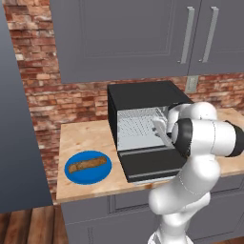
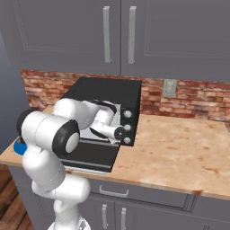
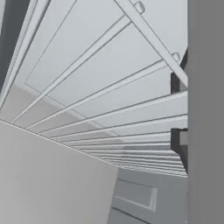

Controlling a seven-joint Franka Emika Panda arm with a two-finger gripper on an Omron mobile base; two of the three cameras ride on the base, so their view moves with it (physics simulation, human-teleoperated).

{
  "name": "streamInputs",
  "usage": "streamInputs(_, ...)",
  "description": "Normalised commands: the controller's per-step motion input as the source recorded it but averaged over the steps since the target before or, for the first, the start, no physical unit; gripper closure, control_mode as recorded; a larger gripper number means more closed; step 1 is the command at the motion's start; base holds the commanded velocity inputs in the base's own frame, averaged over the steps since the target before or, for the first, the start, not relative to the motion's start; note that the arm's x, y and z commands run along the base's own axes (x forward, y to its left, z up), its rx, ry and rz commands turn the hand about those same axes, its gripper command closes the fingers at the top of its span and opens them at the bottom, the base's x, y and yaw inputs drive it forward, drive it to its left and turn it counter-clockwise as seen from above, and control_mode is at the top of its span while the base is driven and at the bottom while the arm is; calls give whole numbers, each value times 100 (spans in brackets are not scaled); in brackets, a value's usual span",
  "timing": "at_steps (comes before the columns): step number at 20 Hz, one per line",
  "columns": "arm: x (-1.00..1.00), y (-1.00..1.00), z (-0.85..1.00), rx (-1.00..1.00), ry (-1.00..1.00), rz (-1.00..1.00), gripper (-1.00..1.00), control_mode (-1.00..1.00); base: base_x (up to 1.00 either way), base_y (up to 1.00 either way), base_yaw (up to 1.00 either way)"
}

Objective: Pull the toaster oven rack outwards. Pick up the baguette from the plate and place it on the toaster oven rack. Close the toaster oven door fully and set the temperature to the lowest setting.

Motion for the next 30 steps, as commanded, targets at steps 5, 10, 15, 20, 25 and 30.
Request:
streamInputs(5,-31,-1,-19,0,43,0,100,-100,0,0,0)
streamInputs(10,-77,-5,-44,0,39,0,100,-100,0,0,0)
streamInputs(15,-100,-1,-61,0,33,0,100,-100,0,0,0)
streamInputs(20,-100,0,-68,0,30,-1,100,-100,0,0,0)
streamInputs(25,-100,0,-61,0,30,-2,100,-100,0,0,0)
streamInputs(30,-79,0,-30,0,18,-1,-100,-100,0,0,0)
